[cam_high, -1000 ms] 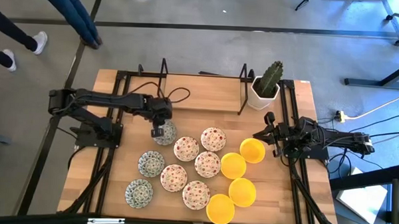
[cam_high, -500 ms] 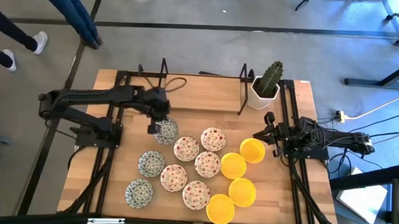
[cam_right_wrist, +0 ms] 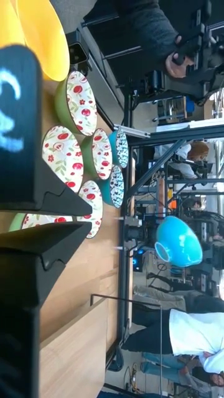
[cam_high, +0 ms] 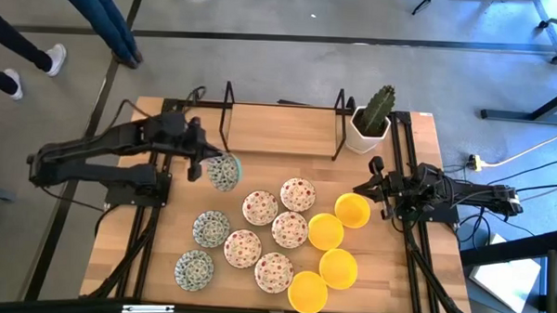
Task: Pick & Place Mini bowls
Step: Put the blue patterned bowl on the shelf
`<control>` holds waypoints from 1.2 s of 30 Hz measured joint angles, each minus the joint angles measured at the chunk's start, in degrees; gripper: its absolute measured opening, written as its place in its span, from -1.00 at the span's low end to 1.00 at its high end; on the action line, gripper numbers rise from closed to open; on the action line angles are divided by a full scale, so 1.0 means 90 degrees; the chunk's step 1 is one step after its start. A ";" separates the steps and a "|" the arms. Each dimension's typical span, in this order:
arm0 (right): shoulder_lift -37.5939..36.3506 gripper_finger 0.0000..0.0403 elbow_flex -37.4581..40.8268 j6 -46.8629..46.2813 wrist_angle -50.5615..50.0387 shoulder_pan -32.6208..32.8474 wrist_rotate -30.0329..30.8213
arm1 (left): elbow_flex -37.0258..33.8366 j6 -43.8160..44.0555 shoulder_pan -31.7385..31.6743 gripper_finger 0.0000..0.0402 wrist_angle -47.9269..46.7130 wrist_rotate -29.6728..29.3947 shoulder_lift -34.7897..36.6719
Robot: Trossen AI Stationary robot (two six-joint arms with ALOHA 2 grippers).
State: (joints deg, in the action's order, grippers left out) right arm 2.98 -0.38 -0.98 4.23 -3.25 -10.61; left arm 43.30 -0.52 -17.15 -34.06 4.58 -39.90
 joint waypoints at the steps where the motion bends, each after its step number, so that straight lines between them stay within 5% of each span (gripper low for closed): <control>1: 0.0000 -0.86 0.0000 -0.0002 0.0000 0.0000 0.0000 | -0.0149 0.0060 0.0000 -0.98 0.0137 0.0000 0.0136; 13: 0.0000 -0.86 0.0000 0.0000 0.0002 0.0000 0.0000 | -0.1478 0.0057 0.0021 -0.98 0.2224 0.0005 0.0899; 24: -0.0002 -0.86 0.0000 0.0001 0.0002 0.0000 0.0000 | -0.1518 -0.0097 0.0024 -0.98 0.2656 0.0007 0.0949; 30: 0.0000 -0.86 0.0000 0.0001 0.0017 0.0002 0.0002 | -0.0419 -0.0442 0.0018 -0.98 0.2600 -0.0639 0.0214; 36: 0.0000 -0.86 0.0000 0.0001 0.0015 0.0001 0.0002 | 0.1705 -0.1027 0.0016 -0.98 0.1605 -0.1192 -0.1520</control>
State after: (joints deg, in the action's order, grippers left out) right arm 2.98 -0.38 -0.97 4.36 -3.24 -10.59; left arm 58.65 -9.76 -17.00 -19.61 -6.15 -53.58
